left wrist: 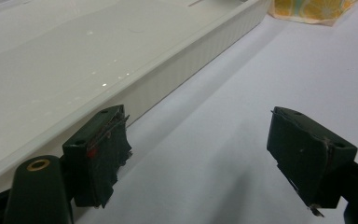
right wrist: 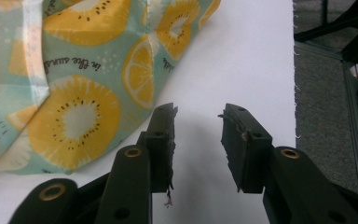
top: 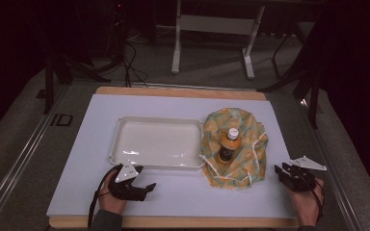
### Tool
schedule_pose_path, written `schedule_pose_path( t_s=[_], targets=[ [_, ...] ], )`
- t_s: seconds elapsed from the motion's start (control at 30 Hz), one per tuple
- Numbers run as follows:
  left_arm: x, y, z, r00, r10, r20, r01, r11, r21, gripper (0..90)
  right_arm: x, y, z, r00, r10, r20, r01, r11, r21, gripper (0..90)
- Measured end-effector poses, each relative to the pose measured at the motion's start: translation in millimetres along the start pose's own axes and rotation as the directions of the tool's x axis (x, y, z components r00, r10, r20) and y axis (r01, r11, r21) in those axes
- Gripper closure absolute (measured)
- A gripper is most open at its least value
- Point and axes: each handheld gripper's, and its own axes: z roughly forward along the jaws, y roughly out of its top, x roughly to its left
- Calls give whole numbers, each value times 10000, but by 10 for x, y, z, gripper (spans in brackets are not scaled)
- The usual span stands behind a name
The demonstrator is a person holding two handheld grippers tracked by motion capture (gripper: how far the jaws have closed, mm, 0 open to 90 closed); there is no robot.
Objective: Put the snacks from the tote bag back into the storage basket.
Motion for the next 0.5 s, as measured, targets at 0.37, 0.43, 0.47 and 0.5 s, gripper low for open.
schedule_pose_path(
  t_s=[0.37, 0.43, 0.47, 0.5],
  targets=[
    [-4, -1, 3, 10000, -41, 68, 41, 10000, 19, 210, -28, 137, -85, 9972, -585, -460, 603, 9975, 379, 665],
    [-5, -1, 3, 10000, -32, 74, 32, 10000, 22, 210, -29, 159, -102, 9964, -706, -478, 729, 9962, 479, 670],
    [-5, -1, 3, 10000, -40, 76, 39, 10000, 21, 210, -33, 169, -109, 9955, -818, -486, 843, 9952, 505, 672],
    [-4, -1, 3, 10000, -40, 79, 40, 10000, 21, 210, -35, 176, -115, 9952, -857, -482, 882, 9947, 526, 676]
  ],
)
